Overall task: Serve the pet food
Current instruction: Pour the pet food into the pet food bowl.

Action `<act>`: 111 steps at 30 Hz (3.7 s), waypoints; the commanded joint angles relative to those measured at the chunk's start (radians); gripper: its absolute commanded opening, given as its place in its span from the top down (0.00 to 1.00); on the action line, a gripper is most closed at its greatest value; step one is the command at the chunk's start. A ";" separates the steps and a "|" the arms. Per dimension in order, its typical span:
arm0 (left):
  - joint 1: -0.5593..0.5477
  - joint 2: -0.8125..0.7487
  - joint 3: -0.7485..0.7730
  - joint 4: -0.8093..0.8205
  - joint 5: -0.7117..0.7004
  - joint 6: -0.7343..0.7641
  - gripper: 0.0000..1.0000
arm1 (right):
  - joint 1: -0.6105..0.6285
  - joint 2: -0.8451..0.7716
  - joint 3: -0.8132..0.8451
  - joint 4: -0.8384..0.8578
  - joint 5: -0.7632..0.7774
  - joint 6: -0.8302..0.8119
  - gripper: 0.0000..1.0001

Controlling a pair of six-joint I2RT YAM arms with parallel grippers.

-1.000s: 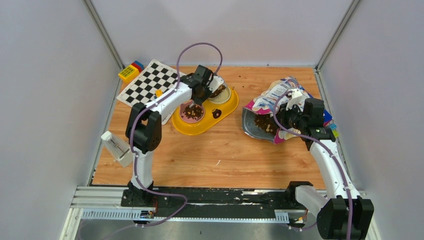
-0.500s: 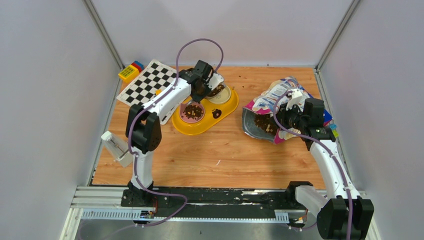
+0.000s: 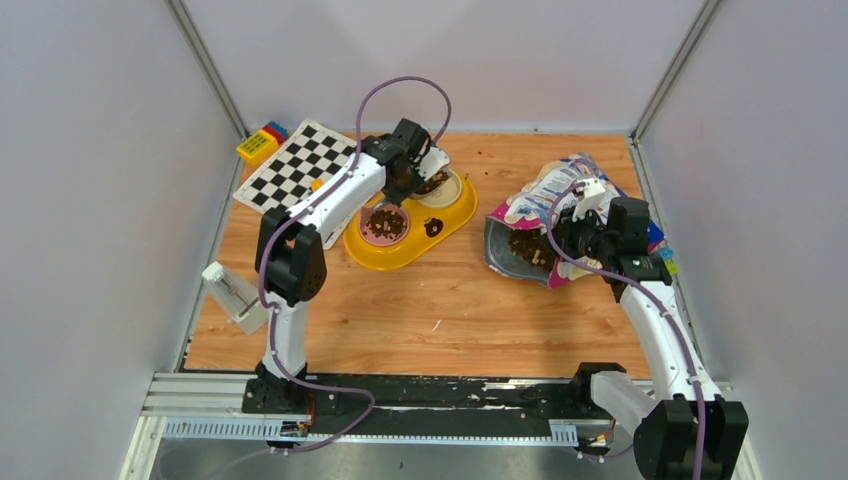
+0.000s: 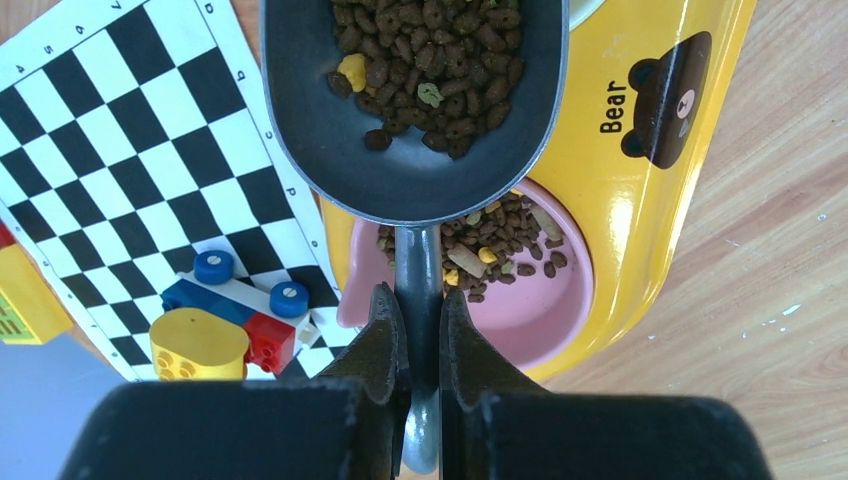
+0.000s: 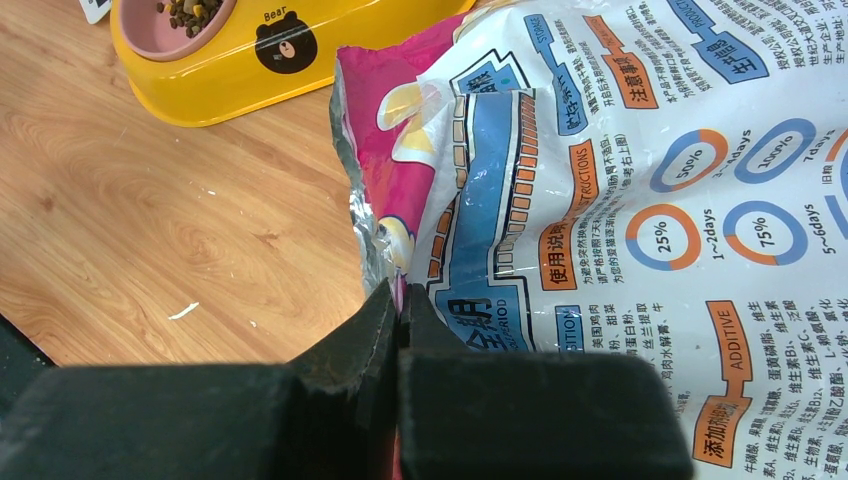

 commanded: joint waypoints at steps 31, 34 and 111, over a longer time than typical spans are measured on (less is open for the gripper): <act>-0.037 0.111 0.194 -0.153 -0.151 0.038 1.00 | 0.008 -0.067 0.008 0.032 -0.119 0.016 1.00; -0.046 0.106 0.180 -0.145 -0.193 0.046 1.00 | 0.008 -0.063 0.009 0.033 -0.121 0.015 1.00; -0.237 -0.084 -0.233 0.397 -0.829 0.521 1.00 | 0.007 -0.080 0.008 0.028 -0.131 0.015 1.00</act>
